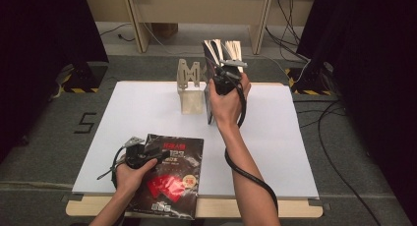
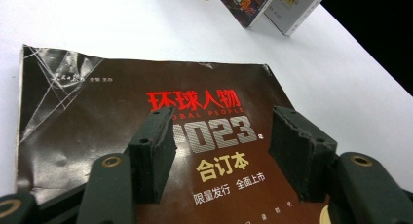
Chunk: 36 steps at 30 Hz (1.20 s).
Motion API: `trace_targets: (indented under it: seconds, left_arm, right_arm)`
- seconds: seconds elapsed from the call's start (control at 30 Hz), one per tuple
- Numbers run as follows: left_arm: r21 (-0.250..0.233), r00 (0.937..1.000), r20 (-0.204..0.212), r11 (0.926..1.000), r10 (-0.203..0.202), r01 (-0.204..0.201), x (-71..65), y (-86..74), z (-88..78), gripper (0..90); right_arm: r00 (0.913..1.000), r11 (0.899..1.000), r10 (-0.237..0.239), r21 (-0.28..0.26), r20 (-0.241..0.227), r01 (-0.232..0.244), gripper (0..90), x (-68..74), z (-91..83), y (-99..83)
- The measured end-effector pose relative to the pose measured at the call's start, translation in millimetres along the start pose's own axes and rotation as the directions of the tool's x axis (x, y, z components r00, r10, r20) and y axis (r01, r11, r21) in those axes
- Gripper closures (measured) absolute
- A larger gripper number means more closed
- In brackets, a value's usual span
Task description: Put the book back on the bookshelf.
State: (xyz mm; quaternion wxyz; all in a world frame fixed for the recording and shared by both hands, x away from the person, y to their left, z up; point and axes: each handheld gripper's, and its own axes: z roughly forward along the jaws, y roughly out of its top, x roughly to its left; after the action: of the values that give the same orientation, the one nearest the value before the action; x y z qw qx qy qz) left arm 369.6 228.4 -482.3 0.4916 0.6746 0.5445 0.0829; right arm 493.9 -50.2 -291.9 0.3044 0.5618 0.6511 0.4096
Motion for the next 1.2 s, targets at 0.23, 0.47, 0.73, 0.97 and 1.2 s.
trace_targets:
  seconds: [0.23, 0.47, 0.73, 0.97, 1.2]
  left_arm:
    - [-0.002, 1.0000, -0.003, 1.0000, -0.001, 0.001, 0.3, 0.6, -0.5, 40.5]
    - [-0.006, 1.0000, -0.007, 1.0000, -0.006, 0.006, 2.2, 1.5, -1.2, 40.6]
    - [-0.011, 0.9998, -0.018, 0.9999, -0.007, 0.007, 4.5, 1.9, -3.0, 42.0]
    - [-0.018, 0.9996, -0.026, 0.9998, -0.007, 0.007, 6.3, 3.9, -5.0, 42.3]
    - [-0.030, 0.9995, -0.021, 0.9993, -0.024, 0.023, 8.4, 6.2, -7.7, 43.0]
  right_arm:
    - [0.9999, 1.000, -0.005, 0.000, -0.012, 0.005, 61.8, -1.7, -6.4, -5.0]
    - [0.9994, 1.000, -0.008, 0.001, -0.032, 0.009, 61.5, -4.3, -10.6, -12.3]
    - [0.9983, 1.000, -0.006, 0.002, -0.058, 0.006, 61.4, -7.7, -18.5, -18.1]
    - [0.9973, 1.000, -0.020, 0.014, -0.071, 0.021, 61.3, -8.1, -21.5, -21.9]
    - [0.9930, 1.000, 0.000, 0.029, -0.118, 0.003, 61.3, -8.2, -29.6, -28.6]
